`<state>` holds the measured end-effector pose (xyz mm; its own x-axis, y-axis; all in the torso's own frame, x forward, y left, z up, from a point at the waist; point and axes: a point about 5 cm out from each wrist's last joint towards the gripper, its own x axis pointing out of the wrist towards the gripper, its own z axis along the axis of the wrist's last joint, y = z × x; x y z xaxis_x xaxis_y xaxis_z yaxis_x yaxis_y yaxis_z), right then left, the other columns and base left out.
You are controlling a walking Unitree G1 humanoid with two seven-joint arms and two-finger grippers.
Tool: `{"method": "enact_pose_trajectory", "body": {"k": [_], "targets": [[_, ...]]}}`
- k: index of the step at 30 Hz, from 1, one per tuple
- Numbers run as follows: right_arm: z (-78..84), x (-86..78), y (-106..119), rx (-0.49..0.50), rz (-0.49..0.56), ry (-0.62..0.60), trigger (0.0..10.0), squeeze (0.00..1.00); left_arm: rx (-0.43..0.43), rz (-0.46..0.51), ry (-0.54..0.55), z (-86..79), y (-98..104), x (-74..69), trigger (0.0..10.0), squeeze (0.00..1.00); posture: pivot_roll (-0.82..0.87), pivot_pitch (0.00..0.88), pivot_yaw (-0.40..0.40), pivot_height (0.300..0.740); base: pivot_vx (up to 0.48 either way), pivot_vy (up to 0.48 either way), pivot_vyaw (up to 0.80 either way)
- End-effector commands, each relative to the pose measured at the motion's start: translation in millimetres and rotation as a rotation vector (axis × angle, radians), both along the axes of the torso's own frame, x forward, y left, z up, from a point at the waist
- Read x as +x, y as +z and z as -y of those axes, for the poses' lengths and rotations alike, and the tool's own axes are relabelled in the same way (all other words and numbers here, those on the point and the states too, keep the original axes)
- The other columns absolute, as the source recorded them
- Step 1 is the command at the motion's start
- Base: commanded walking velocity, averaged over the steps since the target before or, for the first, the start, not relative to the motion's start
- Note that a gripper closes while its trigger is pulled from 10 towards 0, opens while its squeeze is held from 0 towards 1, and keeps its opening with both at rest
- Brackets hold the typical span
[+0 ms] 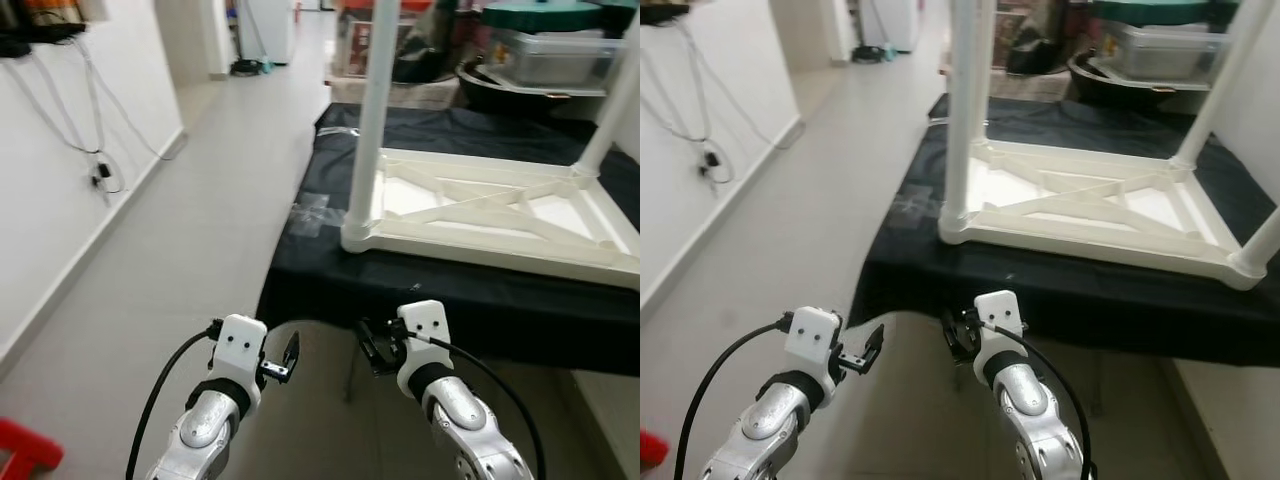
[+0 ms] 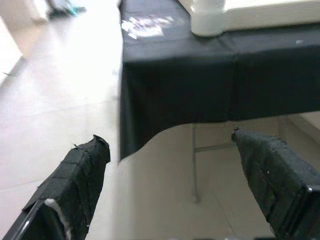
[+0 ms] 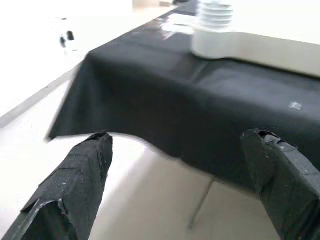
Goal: Building children table
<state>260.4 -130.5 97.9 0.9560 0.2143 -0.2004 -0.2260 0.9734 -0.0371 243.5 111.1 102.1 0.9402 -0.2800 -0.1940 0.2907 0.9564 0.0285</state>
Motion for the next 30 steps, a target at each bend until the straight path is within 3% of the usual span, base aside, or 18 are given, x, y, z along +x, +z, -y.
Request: {"method": "enact_pose_trajectory", "body": {"k": [1, 7, 17, 23, 27, 30], "targets": [[-0.7, 1.7, 1, -0.01, 0.01, 0.009, 10.0, 0.0, 0.014, -0.008, 0.001, 0.5, -3, -1.5, 10.0, 0.0, 0.03, 0.0, -0.025, 0.74, -0.304, 0.0, 0.0], [-0.8, 2.5, 1, -0.013, 0.01, 0.012, 10.0, 0.0, 0.016, -0.008, 0.001, 1.0, -4, -0.7, 10.0, 0.0, 0.03, 0.0, -0.024, 0.74, -0.307, 0.0, 0.0], [-1.1, 2.6, 4, -0.025, 0.042, 0.015, 10.0, 0.0, 0.019, 0.021, 0.008, 2.6, 0, 1.6, 10.0, 0.0, 0.03, 0.0, -0.025, 0.74, 0.0, 0.0, 0.0], [-4.9, 3.1, 6, -0.021, 0.051, 0.043, 10.0, 0.0, 0.004, 0.128, 0.031, 1.2, 16, 10.2, 10.0, 0.0, 0.04, 0.0, -0.031, 0.74, 0.0, 0.0, -0.74], [-7.2, 4.3, 7, -0.02, 0.055, 0.047, 10.0, 0.0, -0.015, 0.107, 0.035, 1.6, 14, 13.7, 10.0, 0.0, 0.03, 0.0, -0.025, 0.74, 0.0, 0.0, -0.8], [-7.1, 3.9, 7, -0.019, 0.06, 0.041, 10.0, 0.0, -0.057, 0.053, 0.034, 4.5, 9, 5.9, 10.0, 0.0, 0.03, 0.0, -0.024, 0.74, 0.0, 0.0, -0.8]]}}
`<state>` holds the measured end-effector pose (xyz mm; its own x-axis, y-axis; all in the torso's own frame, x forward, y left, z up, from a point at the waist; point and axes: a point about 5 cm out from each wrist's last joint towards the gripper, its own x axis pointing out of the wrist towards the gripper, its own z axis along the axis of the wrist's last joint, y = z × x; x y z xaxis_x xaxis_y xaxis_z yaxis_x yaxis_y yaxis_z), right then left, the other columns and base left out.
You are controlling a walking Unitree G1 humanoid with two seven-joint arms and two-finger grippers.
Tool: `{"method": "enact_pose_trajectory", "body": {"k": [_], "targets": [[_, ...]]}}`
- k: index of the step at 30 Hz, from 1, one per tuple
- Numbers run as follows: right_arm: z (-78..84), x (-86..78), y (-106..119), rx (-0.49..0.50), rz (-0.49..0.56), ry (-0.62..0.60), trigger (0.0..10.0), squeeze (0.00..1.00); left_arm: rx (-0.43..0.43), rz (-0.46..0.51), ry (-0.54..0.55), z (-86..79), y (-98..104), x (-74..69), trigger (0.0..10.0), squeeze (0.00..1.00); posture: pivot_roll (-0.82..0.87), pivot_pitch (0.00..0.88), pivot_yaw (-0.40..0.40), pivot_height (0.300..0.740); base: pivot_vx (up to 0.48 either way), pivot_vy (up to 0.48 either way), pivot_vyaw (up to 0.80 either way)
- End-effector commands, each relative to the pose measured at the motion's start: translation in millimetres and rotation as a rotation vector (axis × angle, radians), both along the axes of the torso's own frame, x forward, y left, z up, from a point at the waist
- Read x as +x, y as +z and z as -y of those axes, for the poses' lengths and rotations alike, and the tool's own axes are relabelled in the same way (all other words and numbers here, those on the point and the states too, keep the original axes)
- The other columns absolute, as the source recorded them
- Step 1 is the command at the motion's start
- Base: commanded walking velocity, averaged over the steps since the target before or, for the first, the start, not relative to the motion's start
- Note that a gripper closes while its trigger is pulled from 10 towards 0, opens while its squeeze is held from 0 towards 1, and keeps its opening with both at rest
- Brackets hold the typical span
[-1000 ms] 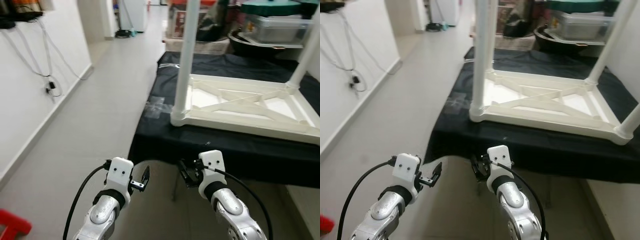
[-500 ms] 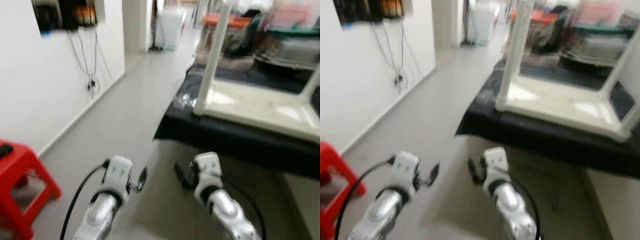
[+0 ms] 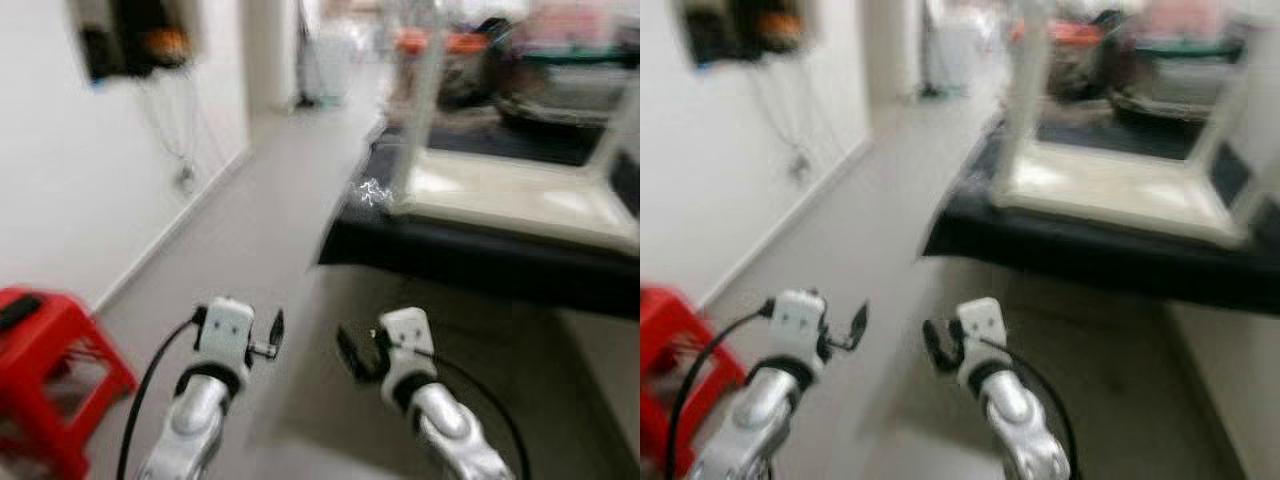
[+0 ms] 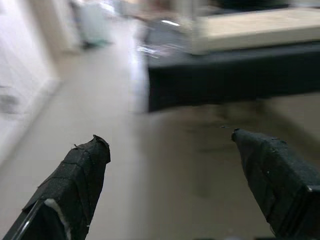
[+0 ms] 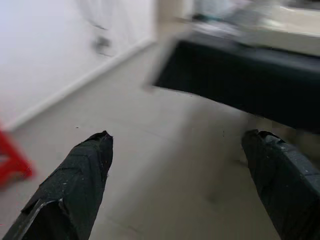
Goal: Building children table
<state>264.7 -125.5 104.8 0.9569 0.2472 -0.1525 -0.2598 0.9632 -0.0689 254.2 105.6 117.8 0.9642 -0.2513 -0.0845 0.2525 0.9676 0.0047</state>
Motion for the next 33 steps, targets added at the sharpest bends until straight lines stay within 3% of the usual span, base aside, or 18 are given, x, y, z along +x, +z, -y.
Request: {"method": "enact_pose_trajectory", "body": {"k": [1, 6, 15, 22, 33], "targets": [[-1.9, -0.5, 0.1, 0.001, 0.006, 0.002, 10.0, 0.0, -0.007, -0.049, -0.008, -0.4, -7.5, -6.8, 10.0, 0.0, 0.03, 0.0, -0.022, 0.74, 0.0, 0.0, -0.8], [-2.2, -0.7, 0.1, -0.001, 0.009, 0.002, 10.0, 0.0, 0.008, -0.052, -0.008, -0.2, -9.8, -12.8, 10.0, 0.0, 0.04, 0.0, -0.024, 0.74, 0.0, 0.0, -0.8], [-2.2, -0.2, 1.3, -0.004, 0.02, -0.009, 10.0, 0.0, 0.025, -0.047, 0.046, -5.4, -10.7, -9.6, 10.0, 0.0, 0.04, 0.0, -0.024, 0.74, 0.0, 0.0, 0.0], [-1.4, -0.5, 1.1, -0.003, 0.02, -0.014, 10.0, 0.0, 0.014, -0.049, 0.063, -8.0, -10.8, -10.6, 10.0, 0.0, 0.04, 0.0, -0.022, 0.74, 0.0, 0.0, -0.57], [-0.8, -2.3, -0.1, -0.004, 0.013, -0.02, 10.0, 0.0, 0.028, -0.051, 0.067, -8.0, -12.2, -11.4, 10.0, 0.0, 0.04, 0.0, -0.025, 0.74, 0.297, 0.0, 0.0]]}}
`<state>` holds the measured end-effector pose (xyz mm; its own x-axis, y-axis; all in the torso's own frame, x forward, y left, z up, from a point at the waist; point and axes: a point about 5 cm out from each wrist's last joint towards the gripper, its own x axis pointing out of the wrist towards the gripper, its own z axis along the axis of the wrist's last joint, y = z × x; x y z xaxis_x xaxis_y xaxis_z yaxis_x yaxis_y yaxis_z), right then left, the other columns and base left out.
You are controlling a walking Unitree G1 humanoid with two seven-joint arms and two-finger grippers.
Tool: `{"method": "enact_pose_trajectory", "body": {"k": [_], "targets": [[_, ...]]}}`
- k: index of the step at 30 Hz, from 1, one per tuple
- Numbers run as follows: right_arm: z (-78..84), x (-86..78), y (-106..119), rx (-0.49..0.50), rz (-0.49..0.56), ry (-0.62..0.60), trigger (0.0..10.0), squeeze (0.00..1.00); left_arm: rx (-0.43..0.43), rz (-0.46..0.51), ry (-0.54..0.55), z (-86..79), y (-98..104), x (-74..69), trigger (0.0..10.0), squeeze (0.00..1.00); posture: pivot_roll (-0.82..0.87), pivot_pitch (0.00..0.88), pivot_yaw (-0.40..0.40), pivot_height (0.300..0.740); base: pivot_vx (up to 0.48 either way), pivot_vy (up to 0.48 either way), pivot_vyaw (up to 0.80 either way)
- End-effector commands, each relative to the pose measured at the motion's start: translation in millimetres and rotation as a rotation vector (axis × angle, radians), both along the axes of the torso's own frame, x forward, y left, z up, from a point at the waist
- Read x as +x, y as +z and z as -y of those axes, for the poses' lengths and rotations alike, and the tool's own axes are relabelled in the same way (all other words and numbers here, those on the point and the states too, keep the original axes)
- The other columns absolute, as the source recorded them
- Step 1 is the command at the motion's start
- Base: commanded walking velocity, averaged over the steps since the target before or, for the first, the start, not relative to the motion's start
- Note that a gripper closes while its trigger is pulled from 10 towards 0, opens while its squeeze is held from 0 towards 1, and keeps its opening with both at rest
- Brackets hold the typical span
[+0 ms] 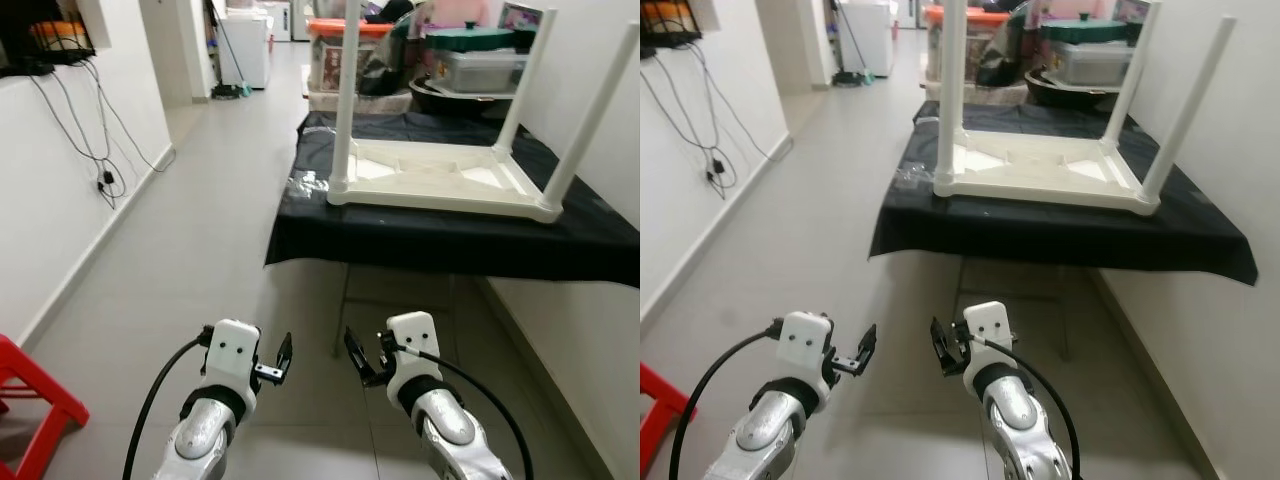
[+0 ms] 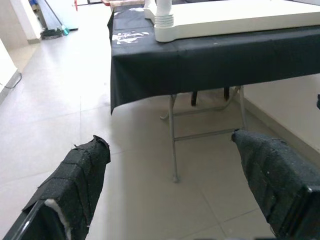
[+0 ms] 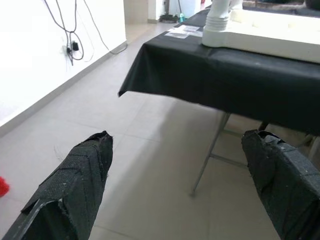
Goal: Building children table
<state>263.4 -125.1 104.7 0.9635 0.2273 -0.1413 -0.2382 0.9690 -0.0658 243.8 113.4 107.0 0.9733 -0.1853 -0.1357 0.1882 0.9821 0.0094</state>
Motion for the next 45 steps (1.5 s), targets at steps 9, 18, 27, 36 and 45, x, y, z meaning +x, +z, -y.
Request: {"method": "enact_pose_trajectory", "body": {"k": [9, 18, 27, 36, 45], "targets": [[-0.7, -1.9, -1, -0.009, 0.003, 0.004, 10.0, 0.0, 0.019, -0.005, -0.01, 0.6, -2, -2.0, 10.0, 0.0, 0.04, 0.0, -0.026, 0.74, 0.323, 0.0, 0.0], [-1.2, -2.5, -1, -0.002, 0.005, -0.002, 10.0, 0.0, 0.02, -0.01, -0.016, 0.7, -3, -3.2, 10.0, 0.0, 0.04, 0.0, -0.023, 0.74, 0.325, 0.0, 0.0], [-0.8, -1.2, 0, 0.003, 0.003, -0.007, 10.0, 0.0, 0.021, -0.009, -0.016, 0.9, -2, -2.8, 10.0, 0.0, 0.05, 0.0, -0.026, 0.74, 0.324, 0.0, 0.0], [0.5, -0.7, 1, 0.011, 0.008, -0.026, 10.0, 0.0, 0.021, -0.009, -0.022, 1.1, -2, -2.7, 10.0, 0.0, 0.05, 0.0, -0.02, 0.74, 0.328, 0.0, 0.0], [17.8, 5.5, 8, 0.036, 0.054, -0.176, 10.0, 0.0, 0.015, -0.005, -0.018, 0.5, -1, -2.9, 10.0, 0.0, 0.05, 0.0, -0.024, 0.74, 0.327, 0.0, 0.0]]}}
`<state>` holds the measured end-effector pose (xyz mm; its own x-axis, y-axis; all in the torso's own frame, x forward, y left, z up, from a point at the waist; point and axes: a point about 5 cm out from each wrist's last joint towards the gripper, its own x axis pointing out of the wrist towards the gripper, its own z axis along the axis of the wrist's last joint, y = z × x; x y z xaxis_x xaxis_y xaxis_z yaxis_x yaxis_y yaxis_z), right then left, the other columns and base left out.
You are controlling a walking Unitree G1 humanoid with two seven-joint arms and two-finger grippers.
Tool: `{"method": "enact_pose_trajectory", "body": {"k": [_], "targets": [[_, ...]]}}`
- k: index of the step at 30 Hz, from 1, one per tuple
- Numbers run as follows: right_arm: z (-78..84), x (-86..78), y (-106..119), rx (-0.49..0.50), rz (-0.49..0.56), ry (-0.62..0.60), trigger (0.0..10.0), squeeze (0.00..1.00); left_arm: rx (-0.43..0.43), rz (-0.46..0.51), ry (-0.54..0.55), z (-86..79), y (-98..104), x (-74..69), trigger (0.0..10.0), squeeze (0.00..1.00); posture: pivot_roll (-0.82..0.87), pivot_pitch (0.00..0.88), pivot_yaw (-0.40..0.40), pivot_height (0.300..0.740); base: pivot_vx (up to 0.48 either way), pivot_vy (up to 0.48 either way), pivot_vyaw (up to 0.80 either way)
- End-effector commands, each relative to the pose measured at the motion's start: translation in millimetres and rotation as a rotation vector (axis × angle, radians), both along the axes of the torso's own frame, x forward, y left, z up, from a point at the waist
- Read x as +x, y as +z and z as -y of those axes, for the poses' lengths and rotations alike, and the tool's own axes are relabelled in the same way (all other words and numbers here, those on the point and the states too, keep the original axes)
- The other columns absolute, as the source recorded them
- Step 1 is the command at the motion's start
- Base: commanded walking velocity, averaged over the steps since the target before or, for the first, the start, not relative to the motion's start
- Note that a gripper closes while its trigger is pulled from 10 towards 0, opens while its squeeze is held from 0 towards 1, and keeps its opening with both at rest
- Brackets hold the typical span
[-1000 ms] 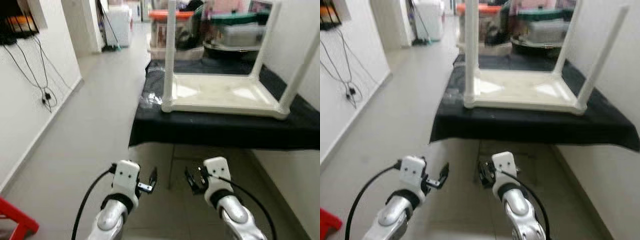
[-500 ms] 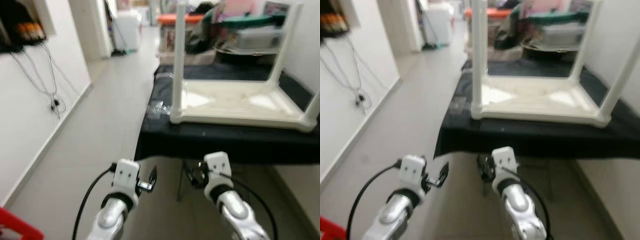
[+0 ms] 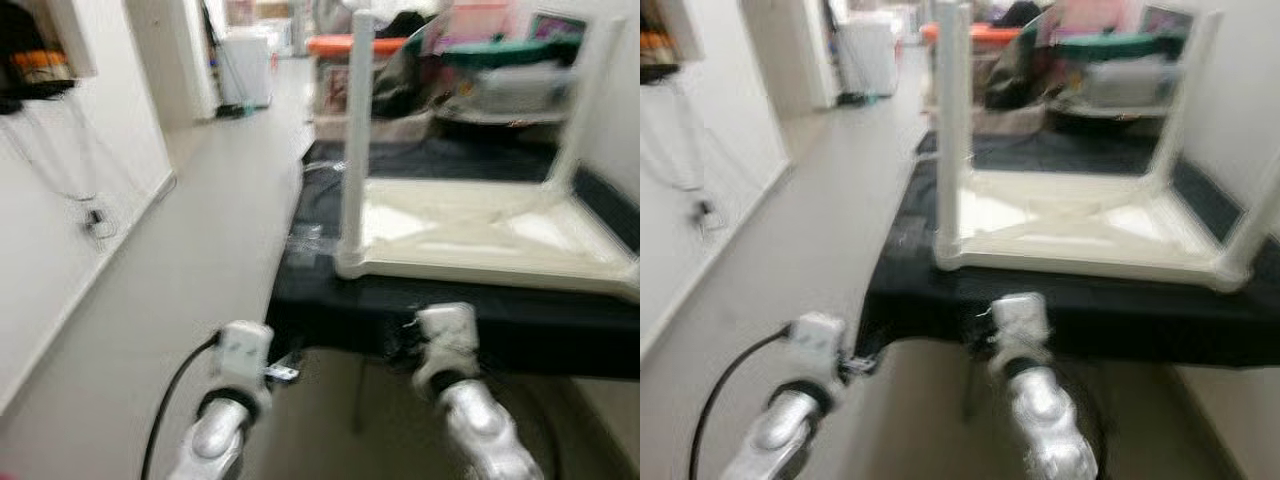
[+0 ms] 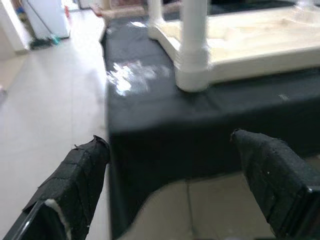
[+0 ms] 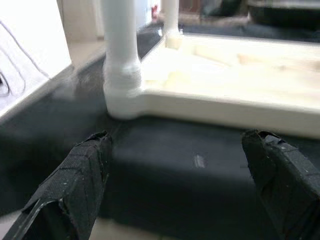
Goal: Building children table
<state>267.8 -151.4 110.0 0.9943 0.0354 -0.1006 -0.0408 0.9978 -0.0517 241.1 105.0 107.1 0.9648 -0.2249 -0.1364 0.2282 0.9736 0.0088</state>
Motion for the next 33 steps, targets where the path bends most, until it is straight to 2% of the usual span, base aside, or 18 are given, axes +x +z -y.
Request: {"method": "enact_pose_trajectory", "body": {"k": [1, 7, 9, 10, 12, 16, 19, 27, 29, 33], "targets": [[-7.1, 1.1, 4, 0.01, 0.025, 0.006, 10.0, 0.0, 0.012, -0.002, 0.025, -8.2, -1, -0.4, 10.0, 0.0, 0.05, 0.0, -0.025, 0.74, 0.326, 0.0, 0.0], [9.5, 2.7, 10, 0.007, 0.07, -0.136, 10.0, 0.0, -0.002, 0.015, 0.057, -12.4, 3, -1.1, 10.0, 0.0, 0.06, 0.0, -0.024, 0.74, 0.329, 0.0, 0.0], [9.5, 2.7, 10, 0.007, 0.07, -0.136, 10.0, 0.0, -0.002, 0.015, 0.057, -12.4, 3, -1.1, 10.0, 0.0, 0.06, 0.0, -0.024, 0.74, 0.326, 0.0, 0.0], [22.0, 4.6, 14, 0.001, 0.089, -0.222, 10.0, 0.0, 0.0, 0.033, 0.096, -19.3, 6, -0.3, 10.0, 0.0, 0.06, 0.0, -0.026, 0.74, 0.33, 0.0, 0.0], [22.0, 4.6, 14, 0.001, 0.089, -0.222, 10.0, 0.0, 0.0, 0.033, 0.096, -19.3, 6, -0.3, 10.0, 0.0, 0.06, 0.0, -0.026, 0.74, 0.33, 0.0, 0.0], [42.3, 7.6, 19, -0.021, 0.106, -0.353, 10.0, 0.0, 0.016, 0.054, 0.162, -35.9, 11, 4.8, 10.0, 0.0, 0.06, 0.0, -0.027, 0.74, 0.324, 0.0, 0.0], [45.9, 9.2, 20, -0.027, 0.112, -0.381, 10.0, 0.0, 0.02, 0.061, 0.182, -39.1, 12, 7.5, 10.0, 0.0, 0.06, 0.0, -0.025, 0.74, 0.318, 0.0, 0.0], [45.8, 8.8, 21, -0.036, 0.124, -0.394, 10.0, 0.0, 0.024, 0.05, 0.154, -34.0, 11, 7.2, 10.0, 0.0, 0.06, 0.0, -0.026, 0.74, 0.075, 0.0, 0.0], [51.5, 8.4, 22, -0.057, 0.13, -0.434, 10.0, 0.0, 0.015, 0.021, 0.089, -23.5, 7, 3.6, 10.0, 0.0, 0.06, 0.002, -0.026, 0.74, 0.0, 0.0, 0.0], [53.5, 9.0, 22, -0.054, 0.127, -0.443, 10.0, 0.0, 0.012, 0.016, 0.077, -21.3, 6, 2.1, 10.0, 0.0, 0.06, 0.002, -0.025, 0.74, 0.0, 0.0, 0.0]]}}
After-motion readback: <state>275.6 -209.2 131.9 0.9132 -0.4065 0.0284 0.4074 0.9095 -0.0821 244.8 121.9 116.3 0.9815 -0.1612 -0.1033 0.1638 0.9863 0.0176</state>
